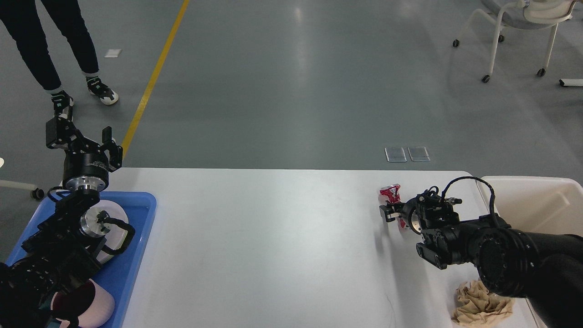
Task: Tidy desktop
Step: 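Lower the right gripper to the red crushed can and grasp it, then lift the red can and carry it into the white bin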
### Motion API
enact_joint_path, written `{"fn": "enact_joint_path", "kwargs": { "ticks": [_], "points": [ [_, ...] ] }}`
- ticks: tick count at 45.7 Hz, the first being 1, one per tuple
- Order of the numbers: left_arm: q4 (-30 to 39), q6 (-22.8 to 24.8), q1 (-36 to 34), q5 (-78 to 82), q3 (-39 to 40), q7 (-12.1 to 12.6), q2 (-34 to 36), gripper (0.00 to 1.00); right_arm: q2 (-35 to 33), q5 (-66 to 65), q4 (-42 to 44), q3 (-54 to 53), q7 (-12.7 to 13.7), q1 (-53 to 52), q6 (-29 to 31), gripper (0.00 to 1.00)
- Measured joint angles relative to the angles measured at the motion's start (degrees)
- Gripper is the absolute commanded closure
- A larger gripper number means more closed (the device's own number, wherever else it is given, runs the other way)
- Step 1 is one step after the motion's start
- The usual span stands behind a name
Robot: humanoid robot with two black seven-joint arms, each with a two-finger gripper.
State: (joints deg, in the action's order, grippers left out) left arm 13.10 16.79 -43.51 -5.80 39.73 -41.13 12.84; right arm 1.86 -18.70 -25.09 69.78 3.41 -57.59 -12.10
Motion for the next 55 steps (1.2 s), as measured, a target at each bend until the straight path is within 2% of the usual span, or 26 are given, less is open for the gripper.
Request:
{"fn": "enact_joint_path", "kwargs": {
  "ticks": [18,21,27,31,42,49,55],
  "points": [
    [0.00,0.00,0.00,0.00,0.02,0.00,-0.01,0.03,0.43,-0.07,-1.36,2.39,-0.07,1.33,0.35,0.24],
    [0.00,0.00,0.00,0.00,0.01,0.00,-0.01,0.03,0.32,0.01,-1.74,2.88,-0.07,1.43,0.43,0.31],
    [0.00,0.00,0.00,0.00,0.01,0.00,-0.01,0.03,0.15,0.20,-1.89,3.08,-0.02,1.80,1.39,0.51],
    [0.00,0.00,0.00,0.00,0.01,0.00,-0.01,0.03,0.05,0.55,-1.91,2.86,0.07,1.80,1.85,0.56],
    [0.00,0.00,0.00,0.00,0.00,-0.01,0.06,0.03,-0.02,0.86,-2.23,2.42,0.20,1.22,2.06,0.87],
    [0.00,0.00,0.00,0.00,-0.01,-0.07,0.09,0.03,-1.45,0.92,-6.46,1.88,0.20,-2.22,1.83,0.90],
    [0.00,0.00,0.00,0.00,-0.01,-0.07,0.10,0.03,-6.97,0.94,-16.48,-1.09,0.17,-11.97,1.22,0.90]
  ]
}}
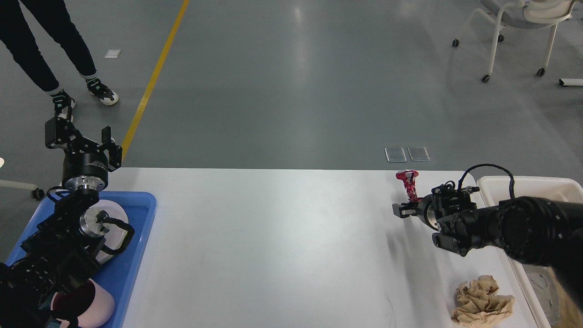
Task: Tidy desktop
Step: 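Lift the red can and carry it into the white bin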
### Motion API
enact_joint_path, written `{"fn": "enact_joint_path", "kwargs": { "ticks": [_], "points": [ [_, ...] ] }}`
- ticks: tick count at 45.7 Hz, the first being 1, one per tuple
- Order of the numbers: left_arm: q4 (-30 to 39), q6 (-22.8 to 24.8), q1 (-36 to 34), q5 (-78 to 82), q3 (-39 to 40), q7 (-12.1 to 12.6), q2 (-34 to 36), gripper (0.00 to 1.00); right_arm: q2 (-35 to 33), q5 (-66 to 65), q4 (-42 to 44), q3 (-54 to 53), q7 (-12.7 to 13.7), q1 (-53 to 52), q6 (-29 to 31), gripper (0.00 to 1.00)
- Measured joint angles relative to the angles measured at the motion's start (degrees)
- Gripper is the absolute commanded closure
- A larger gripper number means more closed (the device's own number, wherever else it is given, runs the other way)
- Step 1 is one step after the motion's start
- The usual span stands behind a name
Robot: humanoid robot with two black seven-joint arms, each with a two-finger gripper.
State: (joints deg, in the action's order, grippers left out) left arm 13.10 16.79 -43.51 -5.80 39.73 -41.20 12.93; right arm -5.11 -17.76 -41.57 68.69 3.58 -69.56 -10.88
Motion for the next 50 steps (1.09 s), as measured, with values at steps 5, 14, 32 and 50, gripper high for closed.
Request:
{"fn": "enact_joint_path", "kwargs": {
  "ticks": [5,14,32,50],
  "points": [
    [0.00,0.00,0.00,0.00,0.00,0.00,0.00,0.03,-6.49,-0.11,-9.81,-3.79,-0.14,-10.03,0.21,0.90],
    [0.00,0.00,0.00,0.00,0.00,0.06,-0.01,0.03,-17.11,-0.12,-27.08,-5.60,-0.75,-29.37,1.12,0.90],
    [0.00,0.00,0.00,0.00,0.00,0.06,-0.04,0.03,-27.97,-0.01,-41.87,-5.54,-0.82,-52.61,7.15,0.90],
    [0.00,0.00,0.00,0.00,0.00,0.06,-0.02,0.03,-32.37,6.71,-21.67,-1.70,-0.20,-26.49,6.48,0.86]
  ]
}}
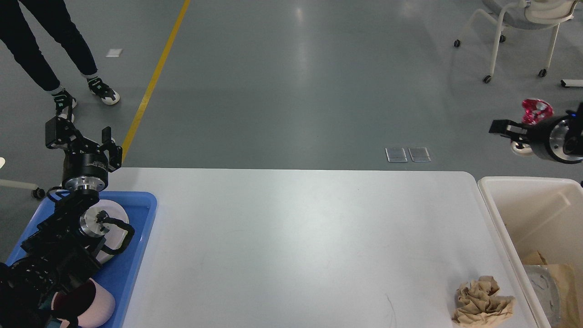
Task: Tidy desktop
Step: 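Lift the red can and carry it into the white bin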
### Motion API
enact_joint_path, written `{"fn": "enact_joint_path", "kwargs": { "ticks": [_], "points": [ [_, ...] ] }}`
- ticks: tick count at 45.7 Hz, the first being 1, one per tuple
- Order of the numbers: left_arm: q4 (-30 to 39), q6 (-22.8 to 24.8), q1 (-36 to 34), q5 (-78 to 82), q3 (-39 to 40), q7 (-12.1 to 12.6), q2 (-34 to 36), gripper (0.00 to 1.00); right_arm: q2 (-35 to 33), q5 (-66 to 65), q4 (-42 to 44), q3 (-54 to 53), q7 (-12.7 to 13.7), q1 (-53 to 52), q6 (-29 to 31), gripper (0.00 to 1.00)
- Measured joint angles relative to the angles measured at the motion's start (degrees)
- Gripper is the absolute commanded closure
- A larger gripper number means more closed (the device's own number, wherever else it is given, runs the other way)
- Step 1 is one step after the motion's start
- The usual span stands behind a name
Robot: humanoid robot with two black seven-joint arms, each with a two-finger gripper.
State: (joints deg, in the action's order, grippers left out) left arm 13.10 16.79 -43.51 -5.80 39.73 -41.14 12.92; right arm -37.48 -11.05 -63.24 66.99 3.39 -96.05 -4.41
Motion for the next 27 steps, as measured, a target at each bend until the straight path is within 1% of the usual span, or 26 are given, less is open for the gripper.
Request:
{"fn": "enact_joint_path", "kwargs": {
  "ticks": [4,6,7,12,13,16,17,24,27],
  "points": [
    [0.00,0.00,0.00,0.00,0.00,0.00,0.00,0.03,-0.65,2.52,5.83,0.17,-0.13,7.73,0.18,0.80],
    [0.00,0.00,0.00,0.01,0.00,0.00,0.00,0.03,-0.80,3.25,8.24,0.04,-0.19,11.13,0.24,0.75],
    [0.00,0.00,0.00,0.00,0.00,0.00,0.00,0.03,-0.84,3.43,9.29,-0.06,-0.19,12.54,0.25,0.72],
    [0.00,0.00,0.00,0.00,0.00,0.00,0.00,0.03,-0.85,3.86,14.65,-0.79,-0.22,19.85,0.25,0.49],
    [0.00,0.00,0.00,0.00,0.00,0.00,0.00,0.03,-0.83,3.90,15.80,-0.96,-0.21,21.60,0.25,0.42],
    [0.00,0.00,0.00,0.00,0.00,0.00,0.00,0.03,-0.49,3.92,18.77,-1.56,-0.21,26.08,0.15,0.07],
    [0.00,0.00,0.00,0.00,0.00,0.00,0.00,0.03,-0.33,3.92,19.68,-1.83,-0.21,27.34,0.12,0.00],
    [0.00,0.00,0.00,0.01,0.00,-0.01,0.00,0.03,1.23,3.92,26.38,-5.73,-0.16,34.67,-0.20,0.00],
    [0.00,0.00,0.00,0.00,0.00,-0.01,0.00,0.03,1.42,3.93,27.57,-7.39,-0.13,36.56,-0.13,0.00]
  ]
}}
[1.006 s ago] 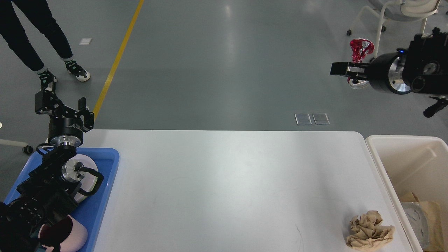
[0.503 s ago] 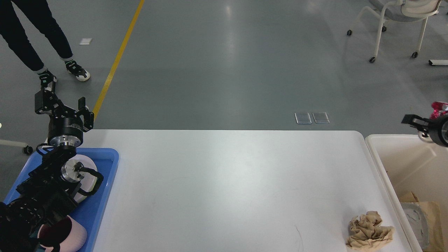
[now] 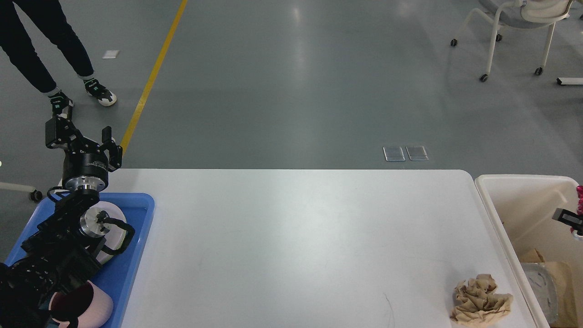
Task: Tidy desktop
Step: 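Lift the red can and carry it into the white bin, then open the right gripper and raise it out of the bin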
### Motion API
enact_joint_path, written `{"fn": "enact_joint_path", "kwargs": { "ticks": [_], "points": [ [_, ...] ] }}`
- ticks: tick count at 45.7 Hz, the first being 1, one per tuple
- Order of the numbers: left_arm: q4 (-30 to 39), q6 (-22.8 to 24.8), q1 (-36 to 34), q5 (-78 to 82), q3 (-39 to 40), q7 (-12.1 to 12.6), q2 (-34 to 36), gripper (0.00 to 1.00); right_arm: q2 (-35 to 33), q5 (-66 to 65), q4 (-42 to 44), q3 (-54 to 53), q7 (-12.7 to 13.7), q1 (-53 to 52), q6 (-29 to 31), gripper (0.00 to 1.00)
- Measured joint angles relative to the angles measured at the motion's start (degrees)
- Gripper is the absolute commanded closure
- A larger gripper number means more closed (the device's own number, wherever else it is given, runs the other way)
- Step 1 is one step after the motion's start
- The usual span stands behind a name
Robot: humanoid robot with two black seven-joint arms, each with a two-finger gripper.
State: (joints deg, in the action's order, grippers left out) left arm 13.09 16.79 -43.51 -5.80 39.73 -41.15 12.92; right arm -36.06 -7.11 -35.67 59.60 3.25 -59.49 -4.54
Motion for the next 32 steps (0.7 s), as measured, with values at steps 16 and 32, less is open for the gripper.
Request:
{"fn": "enact_joint_path", "kwargs": {
  "ticks": [16,32],
  "points": [
    [0.00,0.00,0.00,0.00,0.00,-0.01,-0.01,0.03,0.49,-0.01,0.52,-2.27,0.02,-0.80,0.27,0.00],
    [0.00,0.00,0.00,0.00,0.00,-0.01,-0.03,0.03,8.65,-0.08,-13.34,4.52,0.25,-28.14,8.18,0.00]
  ]
}}
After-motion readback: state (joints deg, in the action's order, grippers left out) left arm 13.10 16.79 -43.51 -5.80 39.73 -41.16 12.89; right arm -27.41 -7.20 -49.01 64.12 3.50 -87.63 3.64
